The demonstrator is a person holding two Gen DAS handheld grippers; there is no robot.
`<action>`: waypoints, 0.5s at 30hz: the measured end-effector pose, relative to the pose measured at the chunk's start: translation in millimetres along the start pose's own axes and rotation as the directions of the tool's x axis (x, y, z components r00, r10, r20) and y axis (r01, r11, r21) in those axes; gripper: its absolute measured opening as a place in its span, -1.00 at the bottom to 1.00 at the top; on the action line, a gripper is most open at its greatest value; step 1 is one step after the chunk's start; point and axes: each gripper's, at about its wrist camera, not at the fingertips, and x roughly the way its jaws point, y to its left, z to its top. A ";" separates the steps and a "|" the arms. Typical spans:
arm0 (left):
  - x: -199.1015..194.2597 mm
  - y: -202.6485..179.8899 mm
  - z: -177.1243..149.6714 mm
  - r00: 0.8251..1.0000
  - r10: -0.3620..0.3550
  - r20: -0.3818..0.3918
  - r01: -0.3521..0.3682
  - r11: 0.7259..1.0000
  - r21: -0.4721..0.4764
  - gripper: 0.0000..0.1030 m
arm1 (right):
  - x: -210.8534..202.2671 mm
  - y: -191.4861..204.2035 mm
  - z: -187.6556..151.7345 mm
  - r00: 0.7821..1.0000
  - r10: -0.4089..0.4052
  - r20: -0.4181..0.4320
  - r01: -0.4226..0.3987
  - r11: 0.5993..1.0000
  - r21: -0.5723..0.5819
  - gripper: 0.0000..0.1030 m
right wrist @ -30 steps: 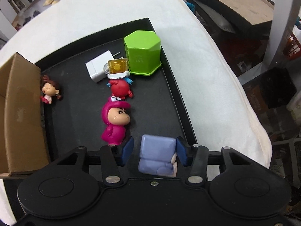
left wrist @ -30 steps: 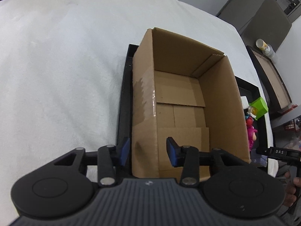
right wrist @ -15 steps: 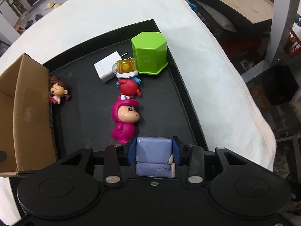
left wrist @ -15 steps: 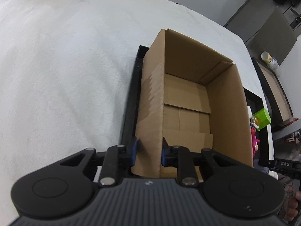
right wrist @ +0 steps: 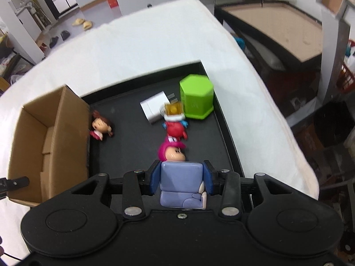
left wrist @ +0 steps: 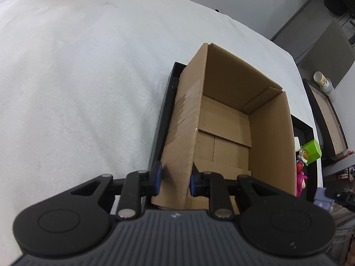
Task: Organize rigid objects
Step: 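Lift the lavender chair with the right tool and carry it over the box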
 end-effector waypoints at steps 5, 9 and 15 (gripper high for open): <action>-1.8 0.4 -0.1 1.000 0.007 0.008 -0.006 1.000 -0.008 -0.55 | -15.3 11.6 11.5 0.998 0.033 0.052 -0.031 0.999 -0.037 -0.25; -1.9 -2.2 -1.1 1.000 0.001 0.004 -0.001 1.000 -0.006 -0.55 | -21.3 24.4 18.2 0.995 0.067 0.076 -0.062 0.996 -0.065 -0.25; -1.7 -1.5 -3.8 1.000 -0.006 0.005 0.006 1.000 0.004 -0.55 | -22.8 45.7 25.7 0.991 0.111 0.076 -0.104 0.990 -0.091 -0.25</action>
